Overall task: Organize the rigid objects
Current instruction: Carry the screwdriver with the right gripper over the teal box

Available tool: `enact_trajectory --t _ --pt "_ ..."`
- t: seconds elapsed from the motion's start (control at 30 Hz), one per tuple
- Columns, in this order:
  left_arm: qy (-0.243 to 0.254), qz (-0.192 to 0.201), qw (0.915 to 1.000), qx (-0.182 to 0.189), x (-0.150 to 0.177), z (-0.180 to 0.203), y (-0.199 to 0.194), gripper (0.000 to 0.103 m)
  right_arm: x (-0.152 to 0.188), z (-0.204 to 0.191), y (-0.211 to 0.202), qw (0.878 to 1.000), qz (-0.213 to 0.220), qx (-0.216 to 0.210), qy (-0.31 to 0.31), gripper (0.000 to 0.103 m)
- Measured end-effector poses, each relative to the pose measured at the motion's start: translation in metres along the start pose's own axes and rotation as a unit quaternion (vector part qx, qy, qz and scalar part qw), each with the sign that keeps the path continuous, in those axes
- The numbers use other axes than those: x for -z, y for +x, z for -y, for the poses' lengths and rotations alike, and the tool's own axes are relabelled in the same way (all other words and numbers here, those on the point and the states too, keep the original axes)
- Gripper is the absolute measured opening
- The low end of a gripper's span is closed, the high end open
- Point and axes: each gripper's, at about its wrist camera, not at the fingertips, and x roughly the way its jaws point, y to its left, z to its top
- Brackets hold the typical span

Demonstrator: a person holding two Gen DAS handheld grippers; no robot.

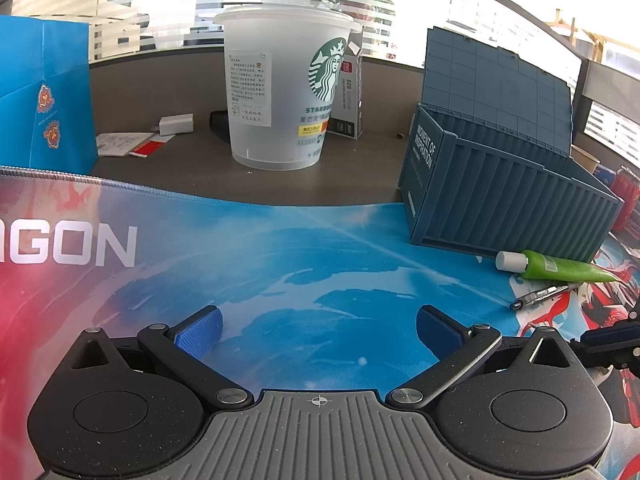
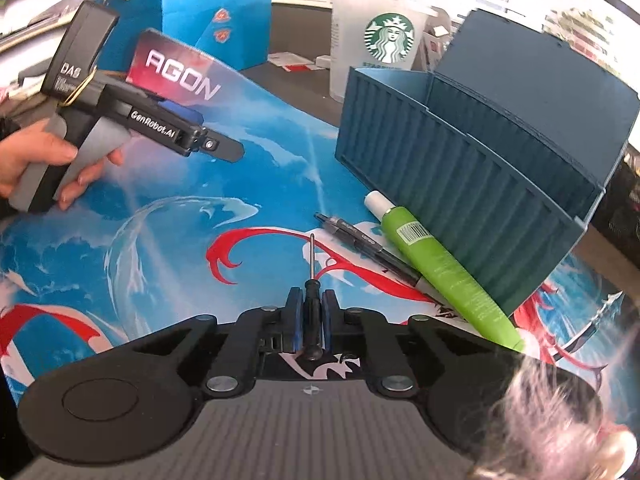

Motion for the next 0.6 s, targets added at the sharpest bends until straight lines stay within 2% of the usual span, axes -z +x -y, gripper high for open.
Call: enact_trajectory --t 0.37,0.6 --pt "0.002 -0.001 1.0000 -0.001 0.001 0.000 0.000 0.103 -0.016 0.003 -0.016 1.000 -0.011 -0.009 -0.027 0.009" --pt "0.002 -0.001 1.0000 -0.001 0.001 0.000 0.000 0.103 -0.039 0.001 -0.029 0.997 -0.025 -0.009 -0.071 0.009"
